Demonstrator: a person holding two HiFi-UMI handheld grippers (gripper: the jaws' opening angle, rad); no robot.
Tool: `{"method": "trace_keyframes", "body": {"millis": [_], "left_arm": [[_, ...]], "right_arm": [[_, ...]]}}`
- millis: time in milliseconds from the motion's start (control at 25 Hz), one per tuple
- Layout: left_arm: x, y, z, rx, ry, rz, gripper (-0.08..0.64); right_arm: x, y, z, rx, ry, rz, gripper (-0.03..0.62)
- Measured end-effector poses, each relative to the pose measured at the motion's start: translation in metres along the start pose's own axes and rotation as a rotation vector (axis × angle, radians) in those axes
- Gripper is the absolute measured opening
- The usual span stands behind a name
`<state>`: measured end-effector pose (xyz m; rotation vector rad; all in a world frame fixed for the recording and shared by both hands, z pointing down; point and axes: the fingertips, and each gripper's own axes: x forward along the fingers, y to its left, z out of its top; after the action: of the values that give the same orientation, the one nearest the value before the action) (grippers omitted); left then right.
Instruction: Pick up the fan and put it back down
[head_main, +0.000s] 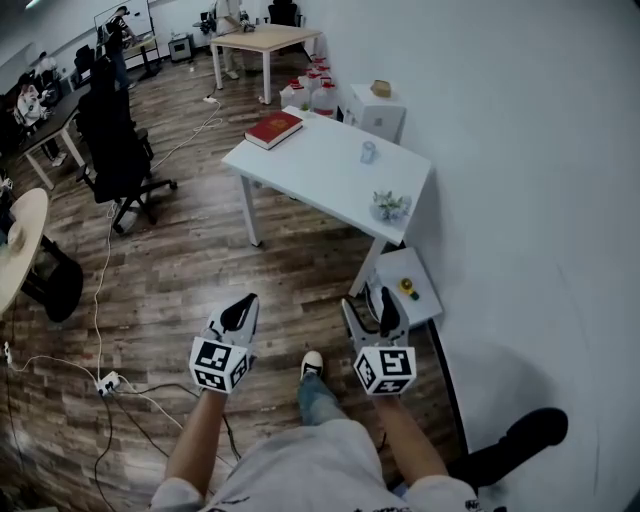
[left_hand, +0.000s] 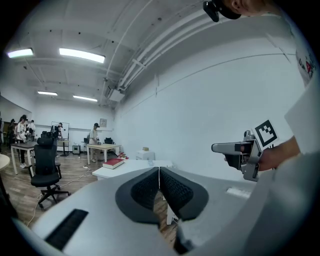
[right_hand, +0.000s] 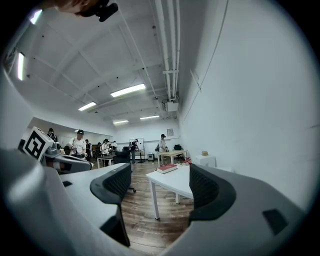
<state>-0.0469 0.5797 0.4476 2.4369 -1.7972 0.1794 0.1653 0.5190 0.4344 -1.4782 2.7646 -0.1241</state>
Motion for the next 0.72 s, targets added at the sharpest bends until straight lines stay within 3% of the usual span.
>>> {"method": "trace_keyframes", "body": {"millis": [400, 720], "left_arm": [[0.183, 0.071, 0.040, 0.010, 0.005, -0.017, 0.006], [0.285, 0.100, 0.049, -0.001, 0.025, -0.024, 0.006]], "right_arm": [[0.180, -0.097, 0.027, -0.008, -0.020, -0.002, 0.350], [0.282, -0.149, 0.038, 0.017, -0.011, 0.018, 0.350]]}}
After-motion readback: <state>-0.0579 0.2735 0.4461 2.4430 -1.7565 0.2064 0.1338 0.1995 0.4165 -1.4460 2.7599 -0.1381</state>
